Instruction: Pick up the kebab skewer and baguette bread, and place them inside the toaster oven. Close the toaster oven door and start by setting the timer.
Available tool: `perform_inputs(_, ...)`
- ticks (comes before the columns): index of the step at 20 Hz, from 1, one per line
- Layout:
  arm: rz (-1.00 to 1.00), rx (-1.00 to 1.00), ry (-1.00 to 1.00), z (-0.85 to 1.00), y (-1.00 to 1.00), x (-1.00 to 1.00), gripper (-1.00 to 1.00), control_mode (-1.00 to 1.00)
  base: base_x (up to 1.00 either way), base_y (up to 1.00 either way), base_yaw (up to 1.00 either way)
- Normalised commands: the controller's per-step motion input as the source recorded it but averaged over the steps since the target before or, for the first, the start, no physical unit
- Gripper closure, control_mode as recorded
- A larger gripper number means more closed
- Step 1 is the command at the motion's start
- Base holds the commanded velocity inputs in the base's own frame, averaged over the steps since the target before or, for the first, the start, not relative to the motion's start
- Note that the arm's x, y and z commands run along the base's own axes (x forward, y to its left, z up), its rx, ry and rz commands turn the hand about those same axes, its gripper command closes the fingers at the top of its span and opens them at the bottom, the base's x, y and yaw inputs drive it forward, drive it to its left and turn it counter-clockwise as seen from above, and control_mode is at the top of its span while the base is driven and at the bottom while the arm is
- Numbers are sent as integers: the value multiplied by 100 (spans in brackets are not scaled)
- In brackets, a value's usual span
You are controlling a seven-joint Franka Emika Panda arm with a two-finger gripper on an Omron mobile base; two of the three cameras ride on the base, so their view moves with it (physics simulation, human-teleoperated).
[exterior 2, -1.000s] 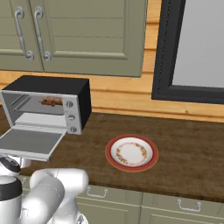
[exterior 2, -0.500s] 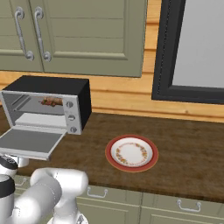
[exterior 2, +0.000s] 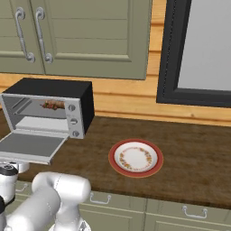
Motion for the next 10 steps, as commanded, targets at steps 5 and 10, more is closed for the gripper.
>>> perform_inputs(5, 0, 0, -19, 22, -5, 19, -100, -100, 0, 0, 0)
perform_inputs(10, 0, 0, -13, 37, -4, 11, -100, -100, 0, 0, 0)
